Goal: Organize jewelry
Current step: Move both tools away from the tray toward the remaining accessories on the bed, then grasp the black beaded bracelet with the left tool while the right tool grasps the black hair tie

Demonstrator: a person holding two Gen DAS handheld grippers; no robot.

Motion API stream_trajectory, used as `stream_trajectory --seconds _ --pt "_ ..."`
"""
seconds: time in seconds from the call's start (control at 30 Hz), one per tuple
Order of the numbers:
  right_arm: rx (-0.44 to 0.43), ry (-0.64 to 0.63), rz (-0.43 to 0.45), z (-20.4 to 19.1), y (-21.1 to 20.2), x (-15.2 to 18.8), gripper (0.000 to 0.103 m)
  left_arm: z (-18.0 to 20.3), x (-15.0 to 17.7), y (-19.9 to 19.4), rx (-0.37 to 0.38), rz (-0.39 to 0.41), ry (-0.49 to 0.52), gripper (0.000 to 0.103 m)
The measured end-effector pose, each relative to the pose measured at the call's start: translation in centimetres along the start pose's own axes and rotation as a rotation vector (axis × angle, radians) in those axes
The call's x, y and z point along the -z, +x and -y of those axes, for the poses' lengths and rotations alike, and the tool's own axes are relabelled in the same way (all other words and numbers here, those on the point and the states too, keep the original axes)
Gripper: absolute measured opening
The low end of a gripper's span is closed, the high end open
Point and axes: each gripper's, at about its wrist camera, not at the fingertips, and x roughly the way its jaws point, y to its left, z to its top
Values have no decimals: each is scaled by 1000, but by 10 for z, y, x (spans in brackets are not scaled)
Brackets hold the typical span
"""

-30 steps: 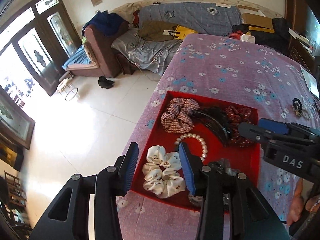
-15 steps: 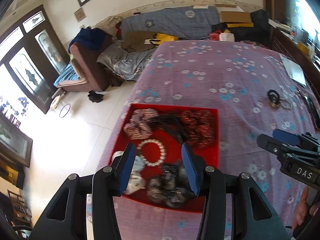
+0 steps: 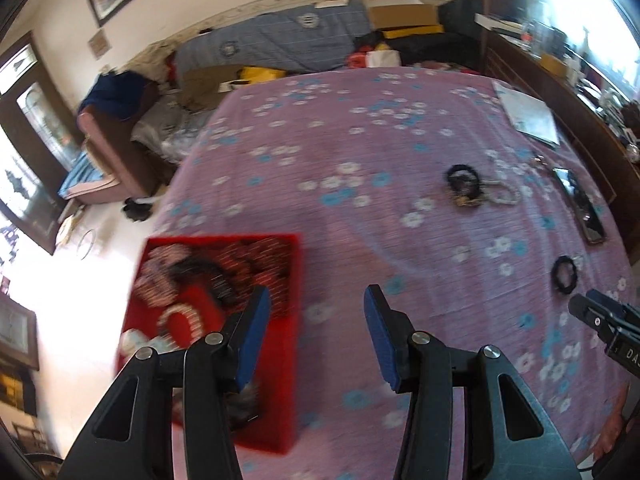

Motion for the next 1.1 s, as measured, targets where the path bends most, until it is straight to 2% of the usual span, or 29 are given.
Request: stream_trajectory --seconds 0.13,0.37,0.7,1.1 --pt "39 60 7 37 -7 -1 65 36 -26 28 59 -3 32 47" --pt "72 88 -3 76 2 -3 65 71 -75 93 163 -53 -4 47" --pt "124 21 1 87 26 -19 65 106 -125 176 217 -104 20 47" --pt "140 -25 -9 88 46 -30 63 140 -138 214 244 -126 142 47"
